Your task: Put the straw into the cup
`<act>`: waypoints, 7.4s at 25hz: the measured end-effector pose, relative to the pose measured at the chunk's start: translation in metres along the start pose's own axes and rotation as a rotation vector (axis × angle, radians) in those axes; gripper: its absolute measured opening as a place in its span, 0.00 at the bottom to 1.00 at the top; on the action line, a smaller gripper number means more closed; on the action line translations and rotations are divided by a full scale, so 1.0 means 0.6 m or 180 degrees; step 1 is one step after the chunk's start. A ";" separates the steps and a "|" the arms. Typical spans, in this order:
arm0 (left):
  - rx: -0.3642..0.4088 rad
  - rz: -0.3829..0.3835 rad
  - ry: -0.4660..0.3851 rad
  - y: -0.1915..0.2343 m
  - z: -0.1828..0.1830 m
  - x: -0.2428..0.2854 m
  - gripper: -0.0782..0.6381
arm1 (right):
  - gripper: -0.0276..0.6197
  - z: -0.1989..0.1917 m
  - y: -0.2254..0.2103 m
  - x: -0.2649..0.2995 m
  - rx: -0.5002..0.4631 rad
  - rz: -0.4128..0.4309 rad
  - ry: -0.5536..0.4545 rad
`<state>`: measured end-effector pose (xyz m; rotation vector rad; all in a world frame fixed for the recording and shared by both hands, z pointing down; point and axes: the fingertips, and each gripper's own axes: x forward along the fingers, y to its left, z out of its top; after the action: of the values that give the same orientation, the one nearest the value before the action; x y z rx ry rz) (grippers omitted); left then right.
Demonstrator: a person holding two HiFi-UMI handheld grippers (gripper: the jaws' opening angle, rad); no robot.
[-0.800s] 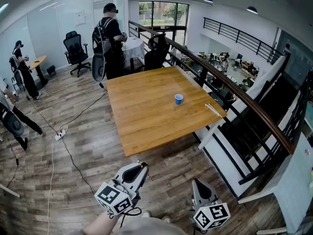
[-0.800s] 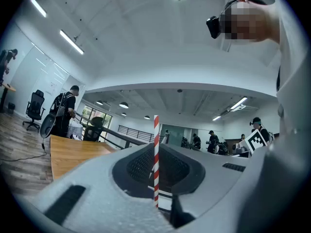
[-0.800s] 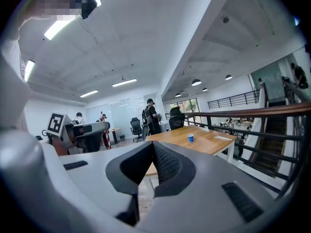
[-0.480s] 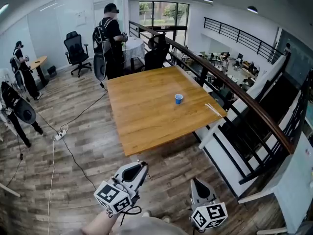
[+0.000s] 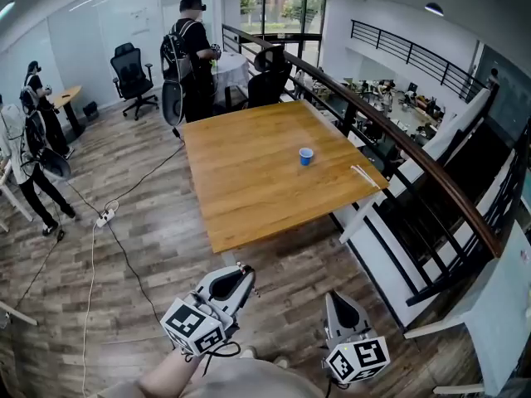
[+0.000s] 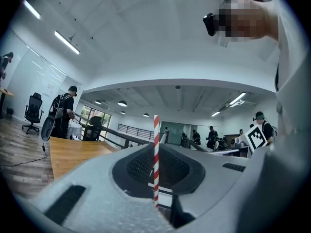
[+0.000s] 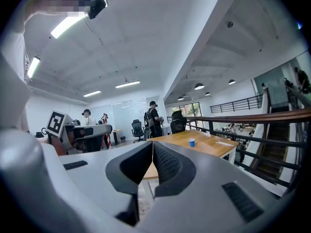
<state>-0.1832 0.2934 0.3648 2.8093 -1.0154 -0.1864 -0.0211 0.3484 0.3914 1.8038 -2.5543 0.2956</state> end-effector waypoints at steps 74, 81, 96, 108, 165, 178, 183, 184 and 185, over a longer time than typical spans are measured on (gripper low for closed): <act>-0.0146 -0.0091 0.0123 0.260 -0.060 0.449 0.16 | 0.08 -0.004 -0.344 0.409 0.0233 -0.0007 0.0209; -0.0191 -0.0080 0.0213 0.359 -0.056 0.538 0.16 | 0.08 0.012 -0.389 0.535 0.0241 -0.0025 0.0270; -0.0334 -0.0230 0.0238 0.538 -0.010 0.691 0.16 | 0.08 0.071 -0.449 0.738 0.0338 -0.0186 0.0329; -0.0350 -0.0348 0.0174 0.594 0.038 0.727 0.16 | 0.08 0.121 -0.456 0.787 0.0209 -0.0384 0.0316; 0.0134 -0.0790 0.0098 0.633 -0.089 1.106 0.16 | 0.08 0.100 -0.667 1.031 -0.0186 -0.0224 0.0361; 0.0025 -0.0863 0.0328 0.654 -0.208 1.153 0.16 | 0.08 0.013 -0.730 1.048 0.0281 -0.0364 0.0508; 0.0022 -0.0848 0.0487 0.666 -0.252 1.160 0.16 | 0.08 -0.010 -0.742 1.042 0.0368 -0.0435 0.0559; 0.0023 -0.0848 0.0526 0.666 -0.263 1.160 0.16 | 0.08 -0.014 -0.743 1.040 0.0383 -0.0444 0.0568; 0.0019 -0.0850 0.0560 0.667 -0.273 1.160 0.16 | 0.08 -0.019 -0.744 1.039 0.0398 -0.0451 0.0578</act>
<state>0.1256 -0.4418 0.5518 2.8950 -0.6036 0.0352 0.1826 -0.3759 0.5386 1.8888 -2.3211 0.5986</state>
